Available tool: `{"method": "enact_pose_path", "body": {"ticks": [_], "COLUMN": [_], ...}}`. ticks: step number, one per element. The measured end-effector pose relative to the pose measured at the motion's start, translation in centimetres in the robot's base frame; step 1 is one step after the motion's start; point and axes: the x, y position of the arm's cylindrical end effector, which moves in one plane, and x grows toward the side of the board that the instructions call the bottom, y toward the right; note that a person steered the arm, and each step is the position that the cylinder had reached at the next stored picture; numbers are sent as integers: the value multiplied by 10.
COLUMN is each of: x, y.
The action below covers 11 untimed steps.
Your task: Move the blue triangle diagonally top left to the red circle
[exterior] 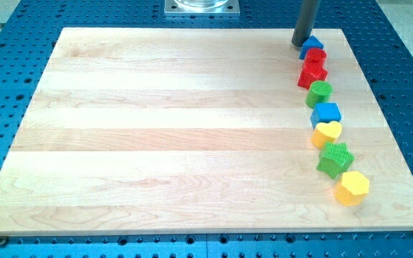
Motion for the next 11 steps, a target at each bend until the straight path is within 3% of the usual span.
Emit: {"method": "enact_pose_path", "body": {"ticks": [1,3,5,9,11], "x": [0,-42,-34,-24,17], "y": [0,29,60,45,36]}}
